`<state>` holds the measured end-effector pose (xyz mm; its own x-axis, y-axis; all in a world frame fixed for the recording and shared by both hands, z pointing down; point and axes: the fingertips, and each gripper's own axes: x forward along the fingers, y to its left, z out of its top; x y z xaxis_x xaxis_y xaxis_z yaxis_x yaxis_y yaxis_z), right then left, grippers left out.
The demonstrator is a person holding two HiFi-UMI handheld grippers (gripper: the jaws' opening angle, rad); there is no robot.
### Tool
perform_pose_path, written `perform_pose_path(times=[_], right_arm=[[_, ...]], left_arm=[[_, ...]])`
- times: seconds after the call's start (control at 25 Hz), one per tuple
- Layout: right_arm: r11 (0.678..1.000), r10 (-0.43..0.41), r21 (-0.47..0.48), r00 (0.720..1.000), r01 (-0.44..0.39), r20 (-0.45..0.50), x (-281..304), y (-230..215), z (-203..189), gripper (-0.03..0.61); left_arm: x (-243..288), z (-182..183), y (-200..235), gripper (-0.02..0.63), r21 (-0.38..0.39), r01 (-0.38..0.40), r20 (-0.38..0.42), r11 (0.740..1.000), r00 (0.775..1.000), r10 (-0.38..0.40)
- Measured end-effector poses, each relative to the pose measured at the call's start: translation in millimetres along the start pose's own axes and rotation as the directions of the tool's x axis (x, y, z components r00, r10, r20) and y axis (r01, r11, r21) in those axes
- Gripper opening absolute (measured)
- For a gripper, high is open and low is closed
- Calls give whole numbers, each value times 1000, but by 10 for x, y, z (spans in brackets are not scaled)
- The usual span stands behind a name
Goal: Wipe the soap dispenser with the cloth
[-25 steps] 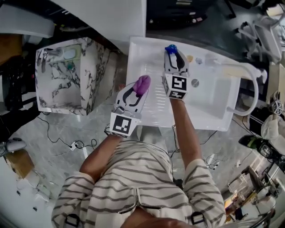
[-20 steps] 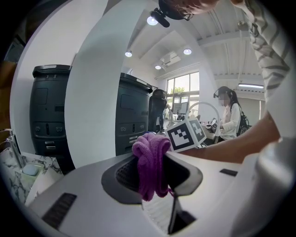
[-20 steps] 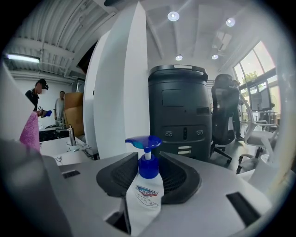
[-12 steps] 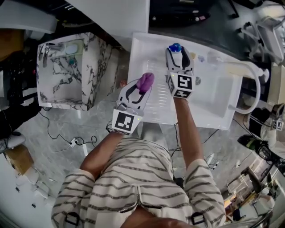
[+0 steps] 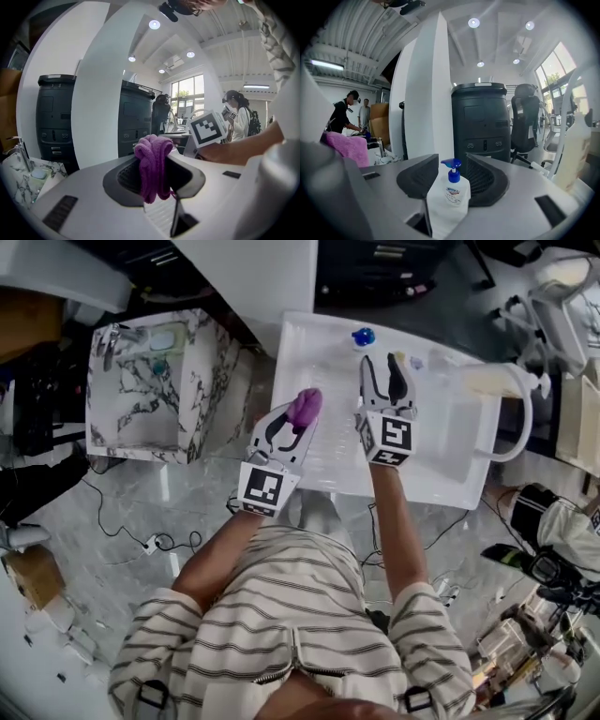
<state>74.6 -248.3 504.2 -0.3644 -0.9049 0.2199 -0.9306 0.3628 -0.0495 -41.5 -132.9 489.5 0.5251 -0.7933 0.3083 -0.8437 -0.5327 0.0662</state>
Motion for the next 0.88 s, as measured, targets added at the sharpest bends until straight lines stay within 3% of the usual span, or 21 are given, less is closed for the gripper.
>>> perform_pose_path(times=[0.36,0.88], right_arm=[[999,-12,33,998,10,61,-625,150,499,6],[999,2,47,997,-6,81,-1404,492,698,8]], left_arm=[[-267,322,-46,123,-4,-41,67,999,997,41],[-564,707,-255,123,79,-35,151,996,988,23]])
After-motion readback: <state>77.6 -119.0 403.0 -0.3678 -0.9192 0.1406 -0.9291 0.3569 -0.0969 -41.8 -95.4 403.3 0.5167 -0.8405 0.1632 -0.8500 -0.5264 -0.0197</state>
